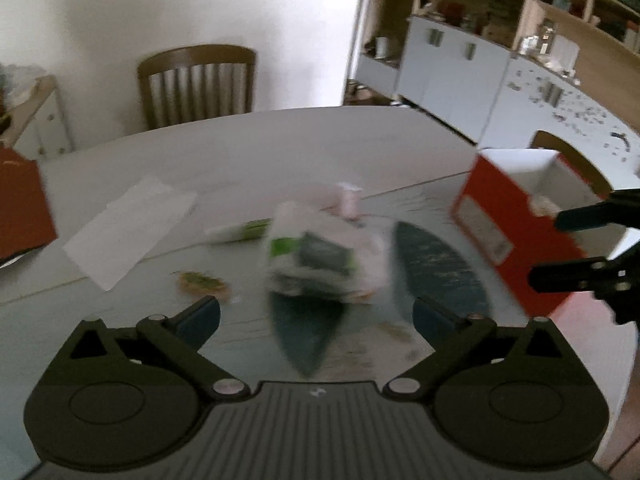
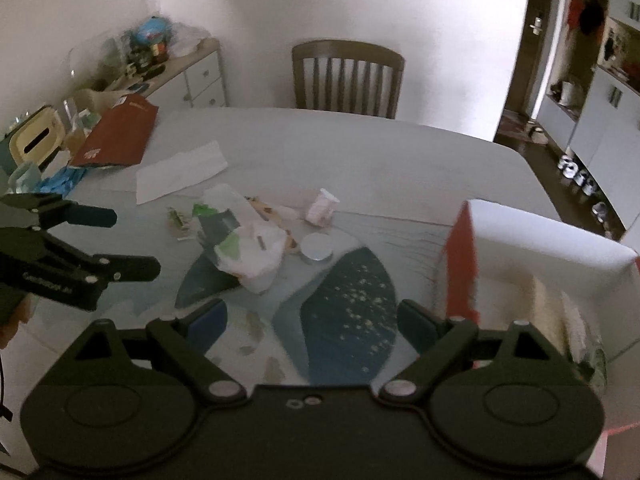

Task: Organize objects
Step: 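Move both grippers back to the table toward the white plastic bag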

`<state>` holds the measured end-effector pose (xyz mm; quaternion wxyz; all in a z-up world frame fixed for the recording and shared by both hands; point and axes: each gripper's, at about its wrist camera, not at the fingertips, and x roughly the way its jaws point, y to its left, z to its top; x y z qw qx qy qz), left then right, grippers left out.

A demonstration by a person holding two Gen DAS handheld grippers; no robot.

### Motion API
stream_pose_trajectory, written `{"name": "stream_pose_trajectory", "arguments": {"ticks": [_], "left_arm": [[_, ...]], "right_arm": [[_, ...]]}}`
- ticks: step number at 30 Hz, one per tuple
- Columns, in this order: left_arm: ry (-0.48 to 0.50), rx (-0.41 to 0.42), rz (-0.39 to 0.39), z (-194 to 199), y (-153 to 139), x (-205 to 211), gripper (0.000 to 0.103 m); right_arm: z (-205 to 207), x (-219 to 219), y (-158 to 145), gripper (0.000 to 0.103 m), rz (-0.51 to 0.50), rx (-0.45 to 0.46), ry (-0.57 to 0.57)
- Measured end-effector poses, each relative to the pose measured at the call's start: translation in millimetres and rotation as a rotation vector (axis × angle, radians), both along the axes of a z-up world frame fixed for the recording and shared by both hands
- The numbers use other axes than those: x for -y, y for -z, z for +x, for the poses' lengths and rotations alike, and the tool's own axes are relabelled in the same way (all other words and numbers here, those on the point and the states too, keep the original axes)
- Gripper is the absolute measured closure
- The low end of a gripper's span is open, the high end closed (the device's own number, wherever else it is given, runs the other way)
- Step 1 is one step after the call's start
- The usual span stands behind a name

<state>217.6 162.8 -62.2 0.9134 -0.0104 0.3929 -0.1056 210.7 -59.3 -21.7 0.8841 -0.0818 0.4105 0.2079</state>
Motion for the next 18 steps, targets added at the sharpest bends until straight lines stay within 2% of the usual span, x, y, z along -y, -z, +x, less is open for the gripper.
{"name": "stream_pose_trajectory", "arguments": {"ticks": [3,8,18], "left_arm": [[-0.027,-0.017,0.018,8,12,-16,0.0],[-0.019,-0.029,0.056,24,33,-35,0.0],[0.007,-0.022,0.122,52,63,-50,0.0]], "right_arm": [[7,-14,4,0.011,-0.014,-0.001,-0.026],[19,-38,12,0.011,-0.038,-0.009,-0.082],[53,-83,37,0.011,-0.099,-0.021,-0.159]]}}
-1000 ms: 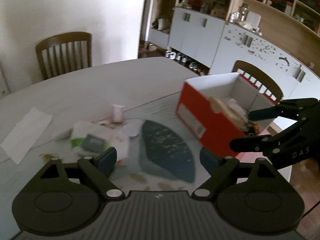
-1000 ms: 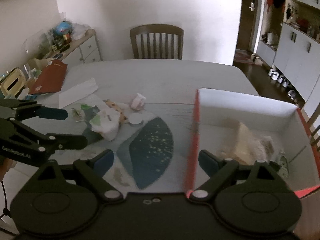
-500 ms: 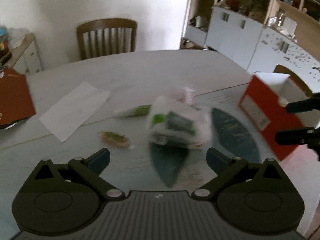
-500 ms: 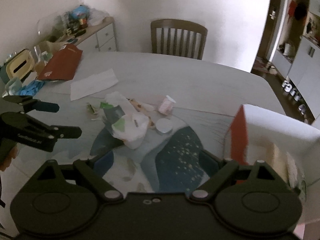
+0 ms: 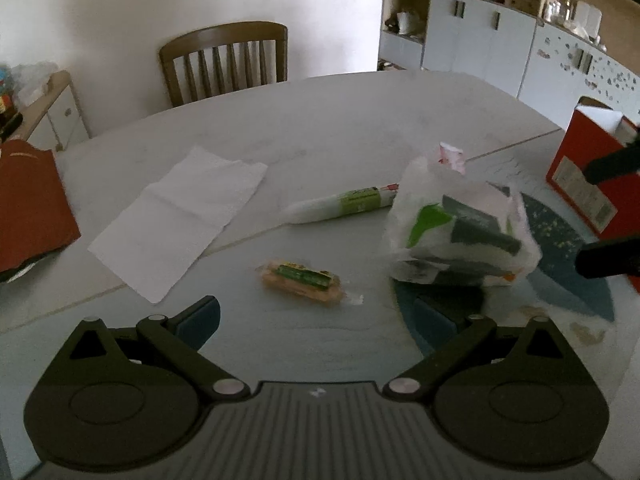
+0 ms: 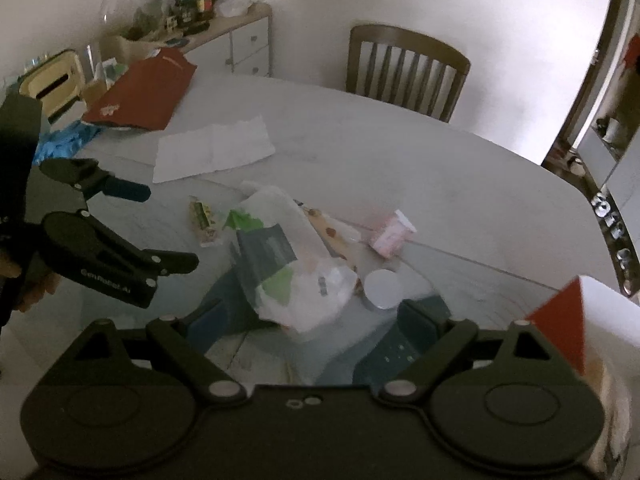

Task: Organize objects
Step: 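Move both grippers back to the table toward the white plastic bag, then grasp the white plastic bag with the right gripper while the left grasps the snack bar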

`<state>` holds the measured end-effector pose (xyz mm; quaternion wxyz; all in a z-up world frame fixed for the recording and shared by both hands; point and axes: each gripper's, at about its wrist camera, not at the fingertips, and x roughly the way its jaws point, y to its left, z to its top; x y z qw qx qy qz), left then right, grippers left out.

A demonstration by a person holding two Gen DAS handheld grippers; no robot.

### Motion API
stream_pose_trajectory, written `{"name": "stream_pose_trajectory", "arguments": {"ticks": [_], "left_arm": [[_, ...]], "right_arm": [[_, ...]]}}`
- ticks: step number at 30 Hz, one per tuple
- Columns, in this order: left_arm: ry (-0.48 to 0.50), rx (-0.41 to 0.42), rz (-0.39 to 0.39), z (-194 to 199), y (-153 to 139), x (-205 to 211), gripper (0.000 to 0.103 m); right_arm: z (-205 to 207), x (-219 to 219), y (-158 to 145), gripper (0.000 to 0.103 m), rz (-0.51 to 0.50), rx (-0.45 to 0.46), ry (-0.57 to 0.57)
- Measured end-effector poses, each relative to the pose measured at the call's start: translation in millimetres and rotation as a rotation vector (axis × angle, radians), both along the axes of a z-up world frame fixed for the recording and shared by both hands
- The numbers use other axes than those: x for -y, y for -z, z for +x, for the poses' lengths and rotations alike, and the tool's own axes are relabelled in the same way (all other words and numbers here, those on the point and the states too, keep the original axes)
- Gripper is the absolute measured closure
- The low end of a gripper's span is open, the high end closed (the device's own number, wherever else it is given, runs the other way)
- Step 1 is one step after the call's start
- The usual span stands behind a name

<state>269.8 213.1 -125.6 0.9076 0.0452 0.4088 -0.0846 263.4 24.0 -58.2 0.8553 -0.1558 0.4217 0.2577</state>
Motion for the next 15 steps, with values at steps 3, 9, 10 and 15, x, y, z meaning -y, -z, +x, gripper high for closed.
{"name": "stream_pose_trajectory", "arguments": {"ticks": [3,9,10,15], "left_arm": [[0.029,0.004,0.017,5,6,-1,0.0],[0.06,0.005,0.025,15,16,-2,0.0],[0.062,0.006,0.027,17,18,-2,0.0],[0.05,0.001,0.025,25,26,-5,0.0]], "right_arm": [[7,-11,8,0.011,-0.022,0.001,-0.014],[16,-31,21,0.011,-0.069,0.021,-0.059],[18,-32,24,0.011,-0.076,0.02,-0.062],[24,-37,34,0.011,-0.097,0.013,-0.056]]}}
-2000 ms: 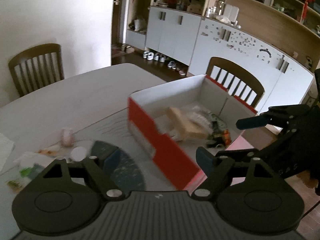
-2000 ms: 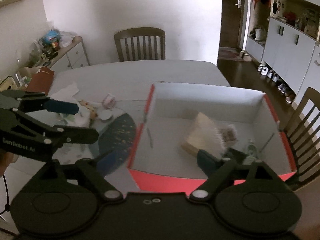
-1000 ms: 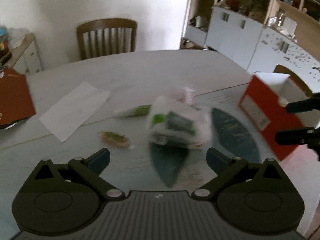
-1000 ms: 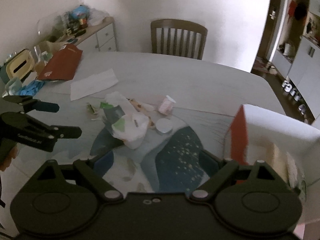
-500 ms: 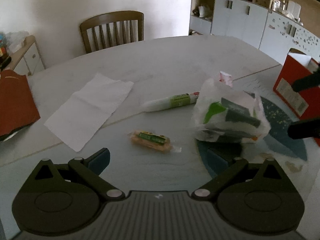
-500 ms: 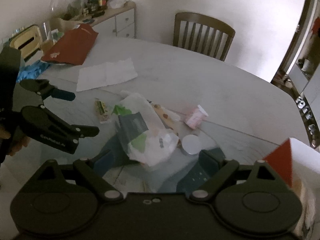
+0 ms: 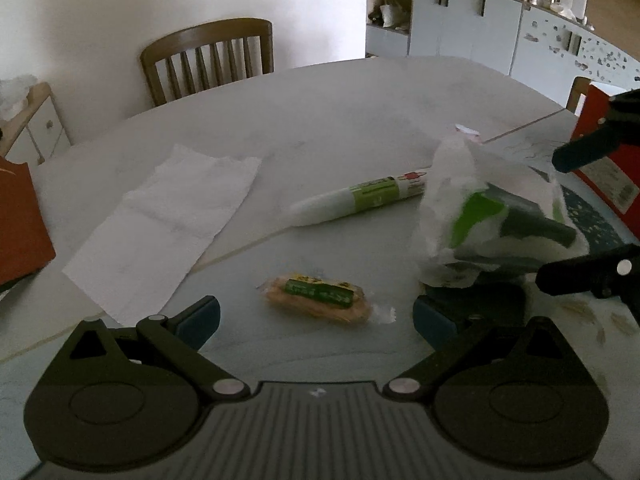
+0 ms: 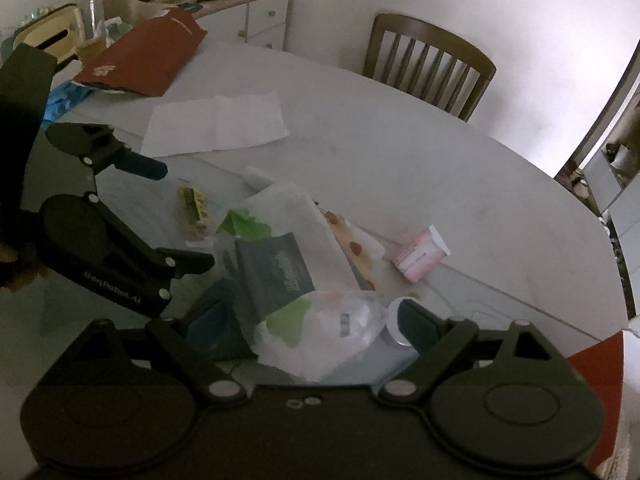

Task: Organize objects
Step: 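Grasp the white plastic bag with the right gripper while the left grasps the snack bar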

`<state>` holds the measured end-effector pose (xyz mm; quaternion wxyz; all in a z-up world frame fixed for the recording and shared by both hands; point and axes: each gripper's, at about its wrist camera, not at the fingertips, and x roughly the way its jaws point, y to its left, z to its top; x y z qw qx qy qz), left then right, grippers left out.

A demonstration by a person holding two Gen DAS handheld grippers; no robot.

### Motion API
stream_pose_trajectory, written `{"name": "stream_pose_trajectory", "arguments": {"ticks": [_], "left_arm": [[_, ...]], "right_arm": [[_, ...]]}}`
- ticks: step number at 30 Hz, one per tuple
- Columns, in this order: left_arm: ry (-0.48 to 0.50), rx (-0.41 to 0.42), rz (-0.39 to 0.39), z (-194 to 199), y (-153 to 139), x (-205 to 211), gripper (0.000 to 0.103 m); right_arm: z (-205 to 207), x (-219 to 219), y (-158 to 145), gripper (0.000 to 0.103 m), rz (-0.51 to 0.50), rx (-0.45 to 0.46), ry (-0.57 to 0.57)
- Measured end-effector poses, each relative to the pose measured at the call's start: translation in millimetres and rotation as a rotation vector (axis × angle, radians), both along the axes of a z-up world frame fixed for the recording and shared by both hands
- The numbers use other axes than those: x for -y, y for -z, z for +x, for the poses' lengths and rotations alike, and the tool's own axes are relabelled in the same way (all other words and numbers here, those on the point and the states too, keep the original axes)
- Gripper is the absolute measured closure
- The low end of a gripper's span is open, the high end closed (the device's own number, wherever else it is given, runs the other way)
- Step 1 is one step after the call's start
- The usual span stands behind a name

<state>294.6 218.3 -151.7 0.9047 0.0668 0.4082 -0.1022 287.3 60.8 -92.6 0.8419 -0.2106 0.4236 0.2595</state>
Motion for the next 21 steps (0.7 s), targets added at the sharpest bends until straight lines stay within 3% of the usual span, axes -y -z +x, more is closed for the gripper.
{"name": "stream_pose_trajectory", "arguments": {"ticks": [6,12,15,17,21], "left_arm": [[0.013,0.01,-0.017,3.7,3.8,-1.1,0.001],[0.03,0.016,-0.025,3.1,4.6,0.7,0.005],[0.03,0.016,-0.026,1.3,3.1,1.2,0.013],[0.029,0.019,-0.025,1.2,1.2,2.1,0.027],[0.012,0.008,-0.023,0.2,-1.2,3.5,0.029]], "right_arm": [[4.0,-0.1,6.2,0.012,-0.011,0.001,0.008],[5.1,-1.1,9.4,0.021,-0.02,0.002,0.019],[3.4,-1.1,8.9,0.027,-0.017,0.006,0.026],[2.6,-1.7,9.3,0.034,-0.026,0.009,0.029],[-0.1,0.8,7.4,0.04,-0.03,0.005,0.047]]}}
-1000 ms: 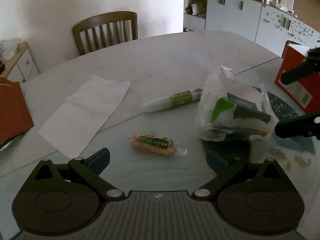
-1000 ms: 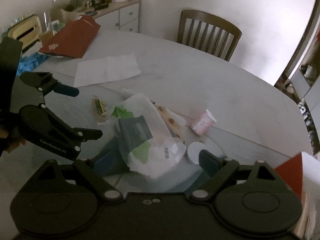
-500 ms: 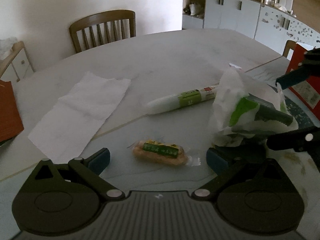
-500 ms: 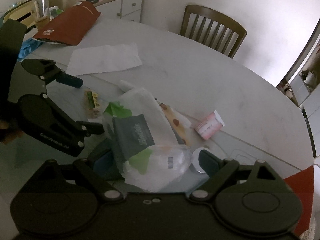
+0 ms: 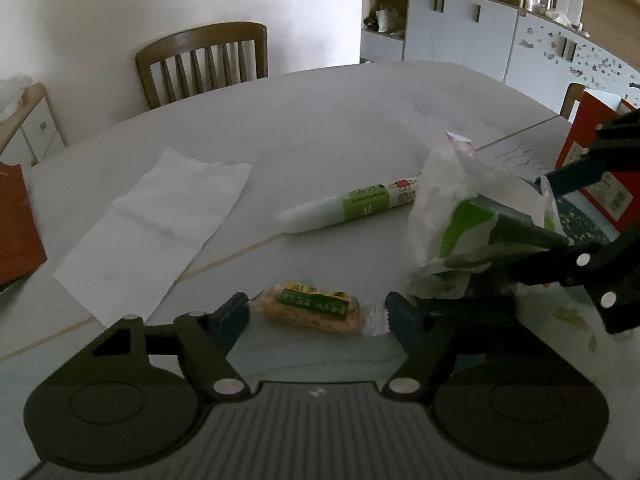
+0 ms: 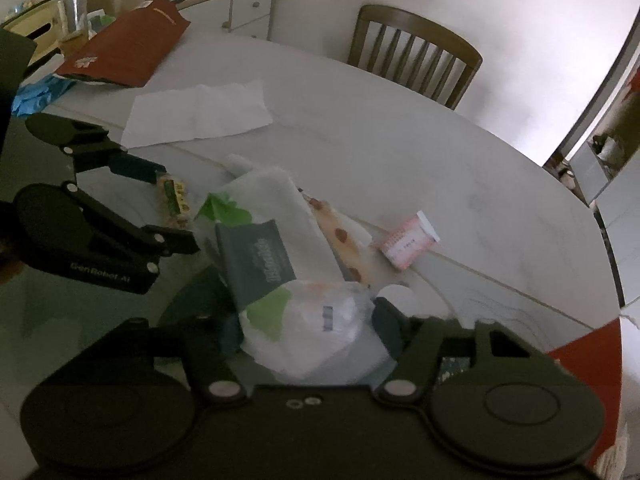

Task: Organize objects
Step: 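Grasp the white plastic bag with the right gripper while the left grasps the snack bar, then carry the white plastic bag and wrapped snack bar into the red shoebox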

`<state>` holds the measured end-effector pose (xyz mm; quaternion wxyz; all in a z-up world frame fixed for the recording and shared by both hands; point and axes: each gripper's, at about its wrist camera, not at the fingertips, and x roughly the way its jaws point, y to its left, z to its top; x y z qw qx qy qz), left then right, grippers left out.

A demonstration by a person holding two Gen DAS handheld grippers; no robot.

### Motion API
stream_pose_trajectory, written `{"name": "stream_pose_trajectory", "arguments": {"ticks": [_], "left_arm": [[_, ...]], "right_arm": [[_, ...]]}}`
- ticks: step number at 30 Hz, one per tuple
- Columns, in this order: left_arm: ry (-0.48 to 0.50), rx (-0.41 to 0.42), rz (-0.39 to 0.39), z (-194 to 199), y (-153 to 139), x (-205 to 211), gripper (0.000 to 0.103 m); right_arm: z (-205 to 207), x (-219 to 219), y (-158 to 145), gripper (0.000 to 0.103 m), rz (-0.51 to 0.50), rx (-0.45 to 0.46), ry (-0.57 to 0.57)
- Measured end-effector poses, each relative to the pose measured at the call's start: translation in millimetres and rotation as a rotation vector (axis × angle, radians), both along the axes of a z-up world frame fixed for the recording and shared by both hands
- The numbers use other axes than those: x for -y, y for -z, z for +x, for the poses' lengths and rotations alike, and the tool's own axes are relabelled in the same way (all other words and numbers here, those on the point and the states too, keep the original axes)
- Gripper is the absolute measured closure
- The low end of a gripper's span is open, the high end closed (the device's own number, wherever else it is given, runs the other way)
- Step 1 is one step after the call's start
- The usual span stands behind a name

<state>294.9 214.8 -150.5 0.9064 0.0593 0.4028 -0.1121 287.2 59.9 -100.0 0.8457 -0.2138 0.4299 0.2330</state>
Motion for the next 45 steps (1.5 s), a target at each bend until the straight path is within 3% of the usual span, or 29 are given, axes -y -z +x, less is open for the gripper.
{"name": "stream_pose_trajectory", "arguments": {"ticks": [7,19,33,34,36,40,45], "left_arm": [[-0.02,-0.019,-0.035,-10,-9,2,0.044],[-0.039,-0.02,-0.055,-38,-12,13,0.049],[-0.032,-0.084,-0.141,-85,-14,45,0.054],[-0.031,-0.091,-0.153,-87,-15,48,0.062],[-0.03,-0.095,-0.18,-90,-18,55,0.065],[-0.016,-0.092,-0.14,-94,-19,74,0.066],[0.0,-0.122,-0.171,-97,-16,89,0.065]], "right_arm": [[-11,19,-7,0.049,0.055,-0.032,0.071],[-46,57,-21,0.054,0.132,-0.072,0.131],[-86,101,-41,0.059,0.193,-0.099,0.2],[-88,104,-42,0.059,0.197,-0.098,0.204],[-92,112,-45,0.059,0.206,-0.091,0.213],[-97,129,-52,0.059,0.222,-0.071,0.227],[-101,152,-57,0.059,0.235,-0.066,0.233]]}}
